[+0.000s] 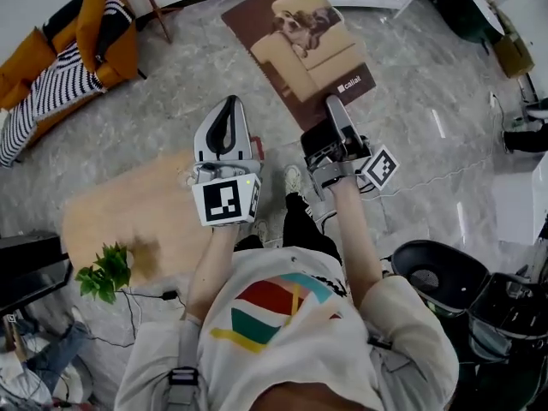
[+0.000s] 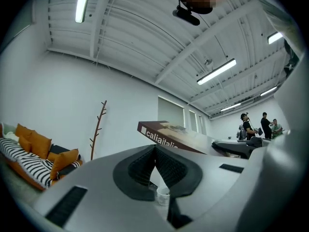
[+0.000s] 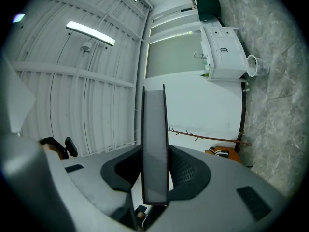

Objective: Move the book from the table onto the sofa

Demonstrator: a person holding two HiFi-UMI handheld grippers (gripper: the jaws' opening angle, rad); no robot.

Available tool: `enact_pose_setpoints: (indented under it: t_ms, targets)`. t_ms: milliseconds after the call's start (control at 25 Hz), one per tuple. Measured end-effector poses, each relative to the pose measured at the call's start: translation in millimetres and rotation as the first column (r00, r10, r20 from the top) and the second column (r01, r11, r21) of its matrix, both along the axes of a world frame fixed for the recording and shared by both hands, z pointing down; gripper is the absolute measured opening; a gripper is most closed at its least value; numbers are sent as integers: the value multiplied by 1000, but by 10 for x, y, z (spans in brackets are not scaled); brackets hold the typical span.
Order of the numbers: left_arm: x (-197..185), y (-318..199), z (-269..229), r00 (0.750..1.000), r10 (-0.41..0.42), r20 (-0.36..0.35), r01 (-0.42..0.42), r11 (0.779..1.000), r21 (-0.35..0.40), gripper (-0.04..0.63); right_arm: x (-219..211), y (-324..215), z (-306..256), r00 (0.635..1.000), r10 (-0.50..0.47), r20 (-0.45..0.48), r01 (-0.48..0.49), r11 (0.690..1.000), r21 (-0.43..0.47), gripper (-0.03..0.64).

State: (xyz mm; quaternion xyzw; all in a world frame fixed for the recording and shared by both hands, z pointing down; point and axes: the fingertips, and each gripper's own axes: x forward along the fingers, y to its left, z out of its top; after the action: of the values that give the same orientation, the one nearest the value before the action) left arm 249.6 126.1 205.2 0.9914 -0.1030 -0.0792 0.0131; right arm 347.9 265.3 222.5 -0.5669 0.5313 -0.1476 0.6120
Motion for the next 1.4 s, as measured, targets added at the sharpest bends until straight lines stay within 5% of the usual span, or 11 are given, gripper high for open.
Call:
enact_pose_setpoints:
  t_ms: [320,600,960,1120,1400]
  targets:
    - [1257,-329,51,989,-149,19,149,989,4,6,1327,-502,38,987,-159,4,159,987,-3,156]
    - [1774,-963,-125,941,-339,5,339,941,16,6,2211,-1085,-145,955,-294,-47,294,956,-18,156]
    - [1740,-2252,-79,825,-566,6,565,824,44,6,2447,-2771,-34,855,-518,-24,519,855,8,156]
    - [1602,-3088,-14,750,-661,1,661,750,19,6,2402,-3761,-9,789,-614,-27,614,789,-3,156]
    - [1284,-4425,-209,654,-756,-19,756,653,27,6,2211,-5357,-188,700,-713,-42,714,700,12,156]
